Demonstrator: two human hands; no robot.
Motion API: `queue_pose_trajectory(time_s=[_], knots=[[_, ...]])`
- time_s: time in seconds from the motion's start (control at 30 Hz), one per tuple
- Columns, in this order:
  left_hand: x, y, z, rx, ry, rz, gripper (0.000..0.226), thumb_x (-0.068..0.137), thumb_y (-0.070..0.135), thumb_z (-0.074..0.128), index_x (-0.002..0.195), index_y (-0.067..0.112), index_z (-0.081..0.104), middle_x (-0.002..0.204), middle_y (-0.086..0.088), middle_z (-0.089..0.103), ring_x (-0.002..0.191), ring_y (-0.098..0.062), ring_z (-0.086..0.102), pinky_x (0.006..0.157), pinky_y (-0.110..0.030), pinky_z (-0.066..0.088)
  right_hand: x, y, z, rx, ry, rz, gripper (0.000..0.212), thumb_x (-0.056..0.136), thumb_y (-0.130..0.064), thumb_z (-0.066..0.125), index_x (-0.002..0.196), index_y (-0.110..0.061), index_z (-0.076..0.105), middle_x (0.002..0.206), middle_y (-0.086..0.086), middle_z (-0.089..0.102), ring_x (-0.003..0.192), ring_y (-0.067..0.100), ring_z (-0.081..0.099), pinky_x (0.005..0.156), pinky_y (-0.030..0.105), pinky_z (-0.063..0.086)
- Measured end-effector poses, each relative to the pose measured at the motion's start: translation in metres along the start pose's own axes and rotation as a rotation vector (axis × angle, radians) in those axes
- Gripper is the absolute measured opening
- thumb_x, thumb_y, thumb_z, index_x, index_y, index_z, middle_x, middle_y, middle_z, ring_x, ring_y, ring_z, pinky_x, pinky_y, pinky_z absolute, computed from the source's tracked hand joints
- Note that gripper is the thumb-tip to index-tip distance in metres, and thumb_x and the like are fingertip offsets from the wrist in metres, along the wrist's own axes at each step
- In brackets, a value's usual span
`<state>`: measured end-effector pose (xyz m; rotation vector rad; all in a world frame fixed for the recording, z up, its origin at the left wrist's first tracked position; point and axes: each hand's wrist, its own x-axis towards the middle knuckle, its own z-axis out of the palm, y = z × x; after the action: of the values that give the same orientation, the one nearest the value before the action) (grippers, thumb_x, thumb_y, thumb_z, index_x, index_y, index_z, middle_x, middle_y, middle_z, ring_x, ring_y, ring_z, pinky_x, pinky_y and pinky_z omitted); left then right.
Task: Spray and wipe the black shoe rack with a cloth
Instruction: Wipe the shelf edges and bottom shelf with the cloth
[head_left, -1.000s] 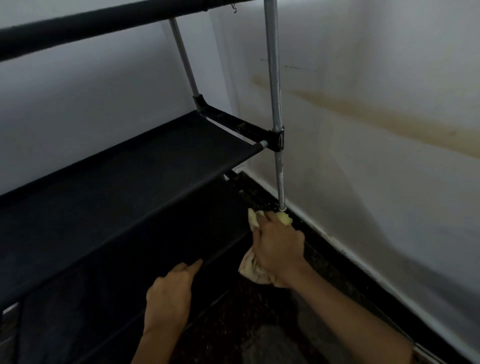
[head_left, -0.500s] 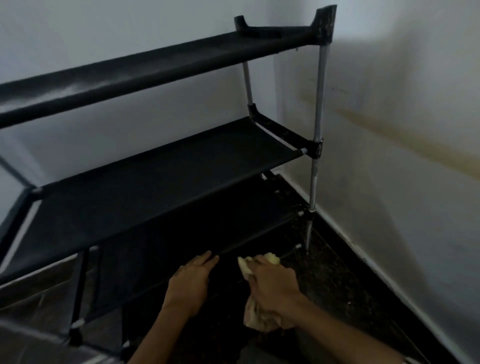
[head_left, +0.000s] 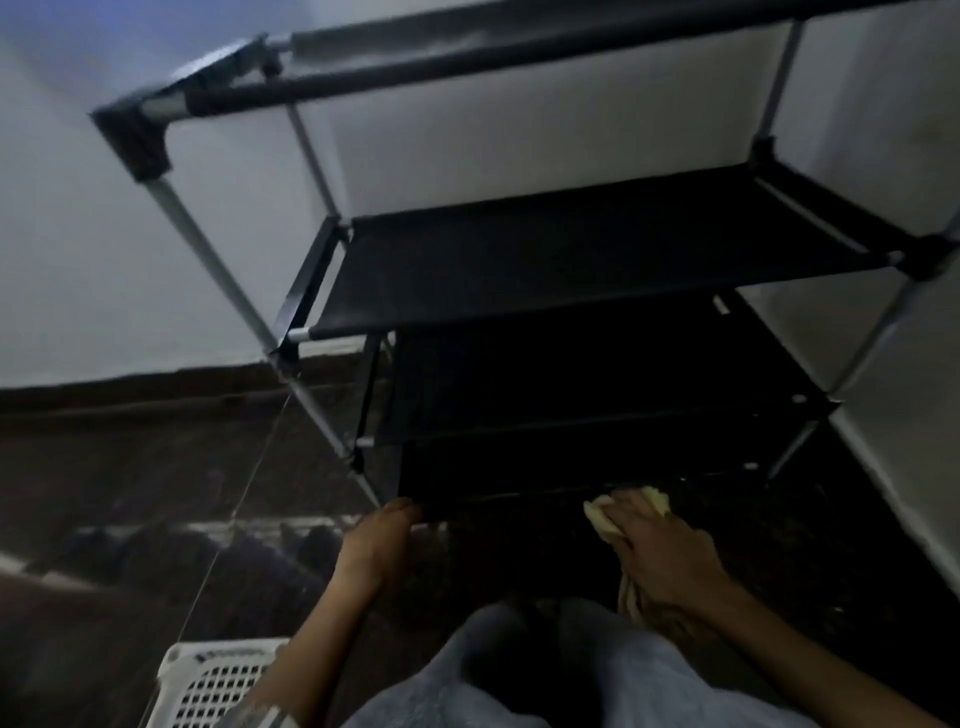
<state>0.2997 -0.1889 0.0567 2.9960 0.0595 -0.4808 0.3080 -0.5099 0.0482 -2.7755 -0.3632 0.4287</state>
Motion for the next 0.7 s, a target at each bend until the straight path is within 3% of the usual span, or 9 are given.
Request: queue_pose_trajectory(time_s=[0.1,0.23,0.3,0.4,0.5,0.6,0.7], knots=[[0.002,-0.013,0.015,-0.057,-0.077,-0.033,0.04,0.095,0.019,0.037,0.133,0.025,0.046,0.138,-0.006,0.049,0.118,-0.029,0.054,0.089,-0.038,0.047,0.028,-0.026,0.012,-0.054,-0.047,-0.131,0.037,0.097,-0.038,0.042,0.134,-0.043,0.046,0.156,0.002,-0.004,0.124,0.03,0.04,0.101,0.033,0.038],[0.015,-0.025,0.038,-0.146,-0.084,-0.061,0.039,0.094,0.024,0.04,0.133,0.02,0.043,0.139,-0.011,0.047,0.12,-0.034,0.052,0.094,-0.043,0.046,0.063,-0.06,0.035,-0.063,-0.102,-0.281,0.04,0.096,-0.032,0.047,0.135,-0.043,0.044,0.153,0.008,0.014,0.122,0.032,0.039,0.1,0.033,0.033],[0.025,-0.028,0.048,-0.191,-0.028,-0.069,0.04,0.094,0.023,0.044,0.134,0.018,0.042,0.141,-0.009,0.045,0.12,-0.033,0.051,0.094,-0.045,0.046,0.079,-0.077,0.05,-0.149,-0.101,-0.363,0.042,0.096,-0.03,0.047,0.136,-0.044,0.042,0.152,0.007,0.013,0.124,0.031,0.033,0.101,0.035,0.028],[0.046,-0.027,0.059,-0.306,0.011,-0.11,0.059,0.093,0.02,0.048,0.146,0.014,0.023,0.149,-0.009,0.034,0.128,-0.031,0.044,0.099,-0.045,0.042,0.101,-0.102,0.074,-0.288,-0.004,-0.528,0.038,0.096,-0.031,0.041,0.132,-0.041,0.047,0.156,0.007,0.008,0.129,0.032,0.029,0.101,0.04,0.026],[0.062,-0.026,0.068,-0.515,0.069,-0.195,0.076,0.091,0.014,0.05,0.151,0.016,0.003,0.147,-0.01,0.039,0.127,-0.028,0.047,0.1,-0.047,0.042,0.123,-0.129,0.097,-0.361,0.055,-0.608,0.036,0.097,-0.033,0.038,0.129,-0.037,0.052,0.157,0.006,0.012,0.131,0.035,0.03,0.101,0.043,0.03],[0.068,-0.024,0.077,-0.619,0.134,-0.266,0.075,0.092,0.01,0.048,0.15,0.013,0.002,0.145,-0.01,0.042,0.125,-0.028,0.049,0.099,-0.048,0.042,0.143,-0.144,0.118,-0.479,0.073,-0.609,0.037,0.097,-0.035,0.041,0.133,-0.036,0.049,0.157,0.0,0.015,0.132,0.034,0.03,0.103,0.042,0.031],[0.073,-0.024,0.08,-0.554,0.182,-0.302,0.072,0.09,0.012,0.051,0.149,0.014,0.009,0.141,-0.009,0.047,0.12,-0.03,0.053,0.096,-0.048,0.045,0.149,-0.137,0.13,-0.416,0.07,-0.443,0.044,0.098,-0.039,0.035,0.142,-0.037,0.034,0.153,0.002,0.024,0.126,0.034,0.036,0.101,0.047,0.031]])
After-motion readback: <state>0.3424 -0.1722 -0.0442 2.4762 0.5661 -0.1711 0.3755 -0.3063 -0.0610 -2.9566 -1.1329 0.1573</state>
